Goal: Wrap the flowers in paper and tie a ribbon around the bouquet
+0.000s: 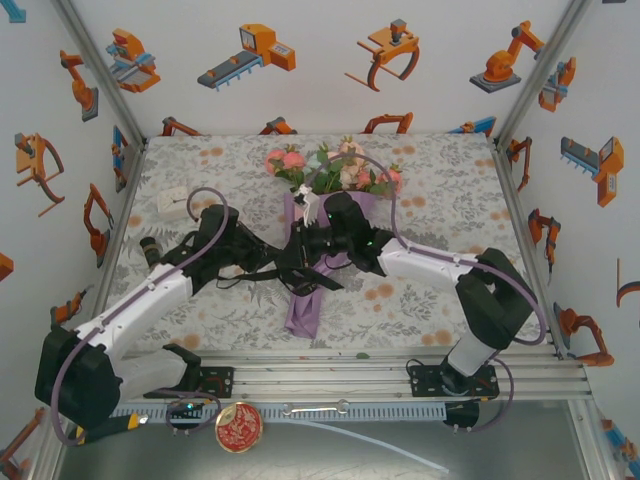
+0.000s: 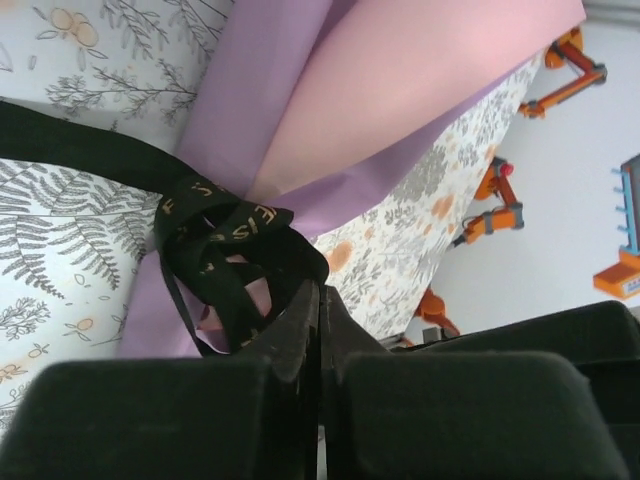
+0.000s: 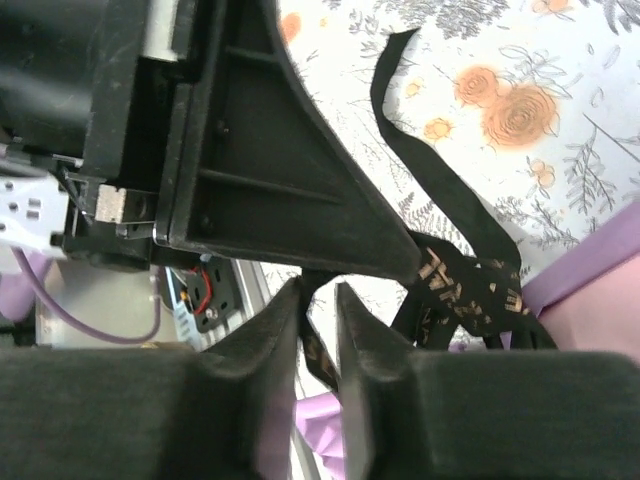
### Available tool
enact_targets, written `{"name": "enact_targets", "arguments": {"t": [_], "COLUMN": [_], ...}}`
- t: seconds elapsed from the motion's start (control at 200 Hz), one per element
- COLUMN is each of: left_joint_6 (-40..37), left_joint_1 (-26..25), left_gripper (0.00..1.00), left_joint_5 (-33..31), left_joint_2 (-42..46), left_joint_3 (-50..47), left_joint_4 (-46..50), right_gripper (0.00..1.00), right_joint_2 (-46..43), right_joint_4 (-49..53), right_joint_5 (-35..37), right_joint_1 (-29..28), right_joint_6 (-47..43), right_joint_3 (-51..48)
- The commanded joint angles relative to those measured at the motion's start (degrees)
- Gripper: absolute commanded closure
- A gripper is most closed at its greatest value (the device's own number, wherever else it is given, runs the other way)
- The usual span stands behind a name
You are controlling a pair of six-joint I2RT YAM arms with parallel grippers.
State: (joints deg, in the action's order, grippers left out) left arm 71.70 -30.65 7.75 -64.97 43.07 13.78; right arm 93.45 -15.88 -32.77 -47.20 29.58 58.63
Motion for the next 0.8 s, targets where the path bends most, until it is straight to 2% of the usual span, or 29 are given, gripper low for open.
{"name": "enact_targets", "arguments": {"t": [0.0, 0.115, 0.2, 0.235, 0.265, 0.305, 0.456, 0.576, 0.706, 0.796], "left_joint_6": [-5.0, -7.8, -8.4, -8.4, -8.4, -8.4, -8.6, -9.6, -11.1, -11.8], "left_joint_1": [0.6, 1.1, 1.4, 1.5, 1.5, 1.5, 1.7, 1.7, 2.0, 3.5], "left_gripper": [1.0, 1.0, 1.0, 1.0, 1.0, 1.0, 1.0, 1.0, 1.0, 1.0], "left_joint_5": [-4.3, -6.0, -5.7, -5.4, -5.1, -4.8, -5.2, -5.4, -6.7, -6.8], "left_joint_2": [3.0, 4.2, 4.1, 4.0, 3.8, 3.6, 4.0, 4.6, 5.6, 7.0], "left_joint_3": [1.9, 2.1, 2.0, 1.9, 2.0, 2.0, 2.0, 2.1, 2.0, 1.7], "left_joint_4": [6.4, 8.2, 8.2, 8.0, 7.8, 7.6, 7.6, 7.9, 9.6, 10.8], "right_gripper": [0.62, 0.6, 0.56, 0.52, 0.43, 0.38, 0.36, 0.54, 0.83, 0.92], "right_joint_2": [-6.8, -14.4, -17.4, -17.8, -17.7, -17.3, -12.9, -9.0, -7.9, -8.4], "right_joint_4": [4.8, 12.6, 19.9, 22.1, 23.3, 24.2, 22.8, 18.1, 15.6, 16.9], "right_joint_5": [10.4, 26.6, 33.9, 35.2, 35.8, 36.0, 34.0, 30.9, 30.5, 31.1], "right_joint_1": [-0.3, -0.5, -1.9, -2.8, -3.7, -4.7, -6.7, -6.7, -6.7, -6.7], "right_joint_6": [-1.3, 2.5, 5.5, 5.8, 6.4, 7.5, 12.3, 14.2, 14.9, 13.6], "right_joint_3": [-2.6, -7.4, -8.8, -8.8, -8.6, -8.5, -8.7, -7.8, -7.1, -6.8]}}
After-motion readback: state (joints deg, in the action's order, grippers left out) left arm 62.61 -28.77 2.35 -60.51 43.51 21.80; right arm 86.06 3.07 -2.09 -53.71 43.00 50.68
